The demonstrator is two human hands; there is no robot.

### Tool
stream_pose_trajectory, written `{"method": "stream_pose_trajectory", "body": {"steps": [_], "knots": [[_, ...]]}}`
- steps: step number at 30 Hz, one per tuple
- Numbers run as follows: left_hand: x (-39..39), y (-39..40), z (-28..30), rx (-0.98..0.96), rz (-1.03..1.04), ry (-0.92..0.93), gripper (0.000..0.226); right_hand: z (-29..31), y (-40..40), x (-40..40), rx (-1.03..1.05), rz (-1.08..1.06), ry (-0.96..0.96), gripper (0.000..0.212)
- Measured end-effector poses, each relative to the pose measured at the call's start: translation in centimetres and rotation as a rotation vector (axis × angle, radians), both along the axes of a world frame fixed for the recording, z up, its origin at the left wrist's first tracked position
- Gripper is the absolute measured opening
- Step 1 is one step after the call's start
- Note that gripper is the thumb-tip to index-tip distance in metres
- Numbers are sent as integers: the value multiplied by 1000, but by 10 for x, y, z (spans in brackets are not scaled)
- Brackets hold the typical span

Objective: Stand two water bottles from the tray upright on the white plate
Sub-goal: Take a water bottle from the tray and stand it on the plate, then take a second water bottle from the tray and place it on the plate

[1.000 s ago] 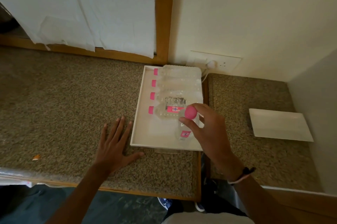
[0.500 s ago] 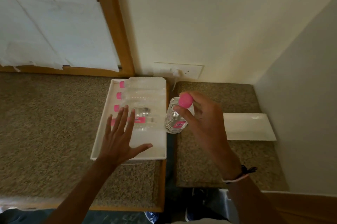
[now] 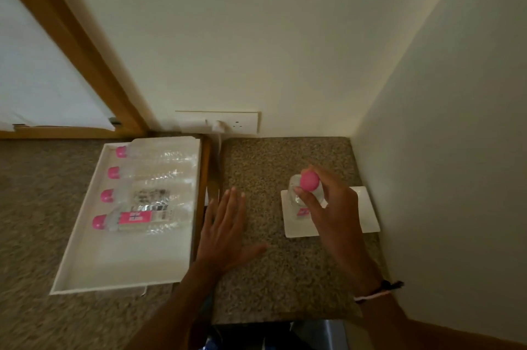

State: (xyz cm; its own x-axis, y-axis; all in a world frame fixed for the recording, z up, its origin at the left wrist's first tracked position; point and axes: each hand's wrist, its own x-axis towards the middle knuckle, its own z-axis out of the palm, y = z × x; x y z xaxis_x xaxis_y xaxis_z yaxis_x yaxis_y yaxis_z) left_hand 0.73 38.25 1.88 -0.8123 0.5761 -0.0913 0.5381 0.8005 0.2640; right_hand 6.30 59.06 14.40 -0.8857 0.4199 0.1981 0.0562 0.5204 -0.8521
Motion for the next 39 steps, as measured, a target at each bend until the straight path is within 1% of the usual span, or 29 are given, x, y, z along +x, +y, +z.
{"method": "stream_pose_trajectory", "body": {"steps": [5,12,19,22,25,27,30,33,36,39], "knots": [[5,32,-28,-18,-7,-54,121,-25,25,-1,-27,-17,-41,32],[8,44,-64,-49,19,-104,123,-50,38,3,-40,23,-76,33],[7,46,-72,-27,31,-118,124,-53,38,0,64,15,-56,36],[8,48,-67,-48,22,-125,123,-49,36,-3,87,17,-58,36],[8,48,-58,-95,15,-121,124,-43,35,-4,91,11,-82,43],[7,48,-48,-113,10,-107,125,-40,33,-4,76,8,-100,50],[6,42,-27,-64,-3,-47,122,-32,27,-4,81,1,-145,67],[3,34,-7,-2,-20,-2,122,-19,22,-7,194,-9,-165,80],[-1,19,12,8,-38,61,125,0,7,-13,292,-25,-119,81],[-7,-11,29,54,-36,131,125,16,-20,-19,324,-25,-55,76]]}}
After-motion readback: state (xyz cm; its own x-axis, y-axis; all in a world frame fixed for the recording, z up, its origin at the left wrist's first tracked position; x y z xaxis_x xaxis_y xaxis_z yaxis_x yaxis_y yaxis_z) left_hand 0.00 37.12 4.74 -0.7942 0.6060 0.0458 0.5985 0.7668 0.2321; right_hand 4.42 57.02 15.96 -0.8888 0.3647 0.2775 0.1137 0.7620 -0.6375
